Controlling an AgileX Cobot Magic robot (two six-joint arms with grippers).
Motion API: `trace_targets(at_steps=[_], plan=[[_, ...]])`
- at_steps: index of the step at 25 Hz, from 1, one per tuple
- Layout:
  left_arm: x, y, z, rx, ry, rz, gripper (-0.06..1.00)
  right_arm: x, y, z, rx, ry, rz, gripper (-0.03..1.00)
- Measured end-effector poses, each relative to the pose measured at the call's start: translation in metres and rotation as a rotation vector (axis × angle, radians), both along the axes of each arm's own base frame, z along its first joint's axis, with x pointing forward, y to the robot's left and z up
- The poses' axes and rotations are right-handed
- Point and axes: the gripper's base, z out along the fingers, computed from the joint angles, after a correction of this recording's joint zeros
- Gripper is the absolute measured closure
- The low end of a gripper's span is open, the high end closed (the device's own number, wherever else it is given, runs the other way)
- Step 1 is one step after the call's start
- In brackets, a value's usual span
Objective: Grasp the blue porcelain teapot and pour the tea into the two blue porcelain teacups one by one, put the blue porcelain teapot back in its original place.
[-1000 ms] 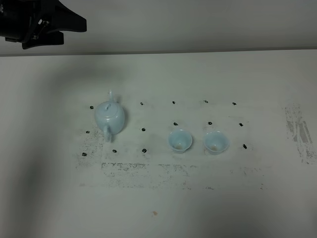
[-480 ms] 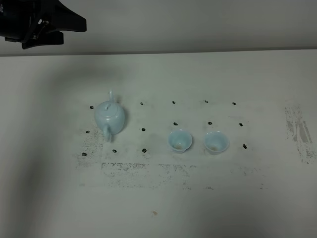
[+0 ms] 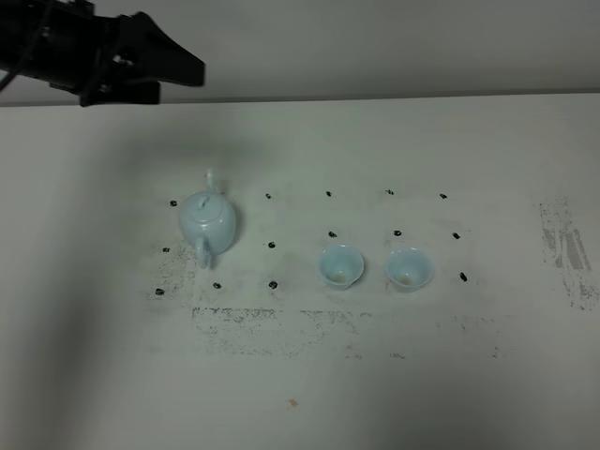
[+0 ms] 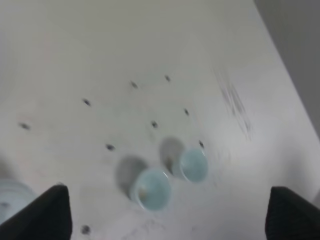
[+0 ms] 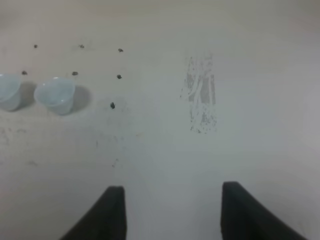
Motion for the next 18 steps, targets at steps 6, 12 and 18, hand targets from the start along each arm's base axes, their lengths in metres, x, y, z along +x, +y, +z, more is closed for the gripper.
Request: trace_targets(at_steps=[6, 12, 18], plan=[[-0.045, -0.111, -0.015, 0.267, -0.066, -0.262, 0.20, 0.000, 0.000, 0.000, 0.000, 0.000, 0.000, 0.55], [-0.089, -0.173, -0.039, 0.631, -0.184, -0.429, 0.20, 0.000, 0.000, 0.000, 0.002, 0.000, 0.001, 0.55], [-0.091, -0.182, -0.072, 0.788, -0.119, -0.476, 0.20, 0.000, 0.000, 0.000, 0.003, 0.000, 0.002, 0.55]])
